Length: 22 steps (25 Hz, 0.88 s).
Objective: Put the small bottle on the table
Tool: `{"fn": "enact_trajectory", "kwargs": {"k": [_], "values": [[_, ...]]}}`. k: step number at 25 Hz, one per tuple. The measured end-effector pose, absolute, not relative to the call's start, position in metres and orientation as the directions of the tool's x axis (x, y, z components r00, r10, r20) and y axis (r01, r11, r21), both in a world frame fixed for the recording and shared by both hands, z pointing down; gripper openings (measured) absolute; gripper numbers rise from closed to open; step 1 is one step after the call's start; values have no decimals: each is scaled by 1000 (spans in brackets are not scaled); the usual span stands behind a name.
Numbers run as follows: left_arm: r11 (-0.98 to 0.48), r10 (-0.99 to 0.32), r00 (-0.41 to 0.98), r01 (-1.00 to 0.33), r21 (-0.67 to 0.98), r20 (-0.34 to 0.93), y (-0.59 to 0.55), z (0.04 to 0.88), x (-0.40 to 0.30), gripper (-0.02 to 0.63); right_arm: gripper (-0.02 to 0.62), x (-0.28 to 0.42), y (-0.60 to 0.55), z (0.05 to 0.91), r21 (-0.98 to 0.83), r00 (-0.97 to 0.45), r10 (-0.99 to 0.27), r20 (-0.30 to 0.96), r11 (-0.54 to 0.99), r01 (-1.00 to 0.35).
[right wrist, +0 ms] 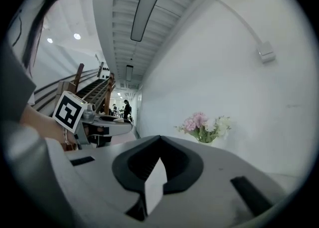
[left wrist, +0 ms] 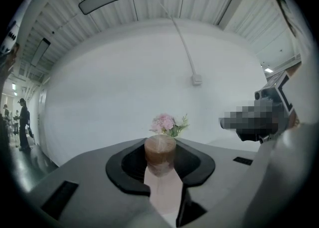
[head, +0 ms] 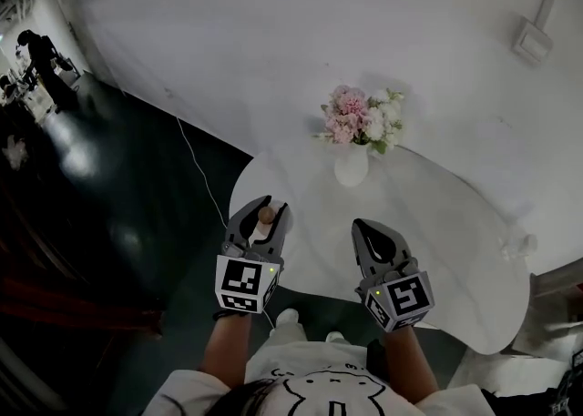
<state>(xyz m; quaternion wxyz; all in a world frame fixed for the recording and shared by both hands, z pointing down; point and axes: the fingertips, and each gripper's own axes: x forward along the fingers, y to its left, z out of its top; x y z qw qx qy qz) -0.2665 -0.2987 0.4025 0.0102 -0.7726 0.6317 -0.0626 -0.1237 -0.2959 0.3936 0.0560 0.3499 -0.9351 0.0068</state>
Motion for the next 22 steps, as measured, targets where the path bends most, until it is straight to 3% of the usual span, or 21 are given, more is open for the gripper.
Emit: {"fn": "enact_trajectory", "kwargs": {"k": [22], "values": [[-433, -886, 421, -901, -21, 195, -412, 482, -273, 123, -5, -142, -368, 443, 34, -577, -789, 213, 596, -802]]}}
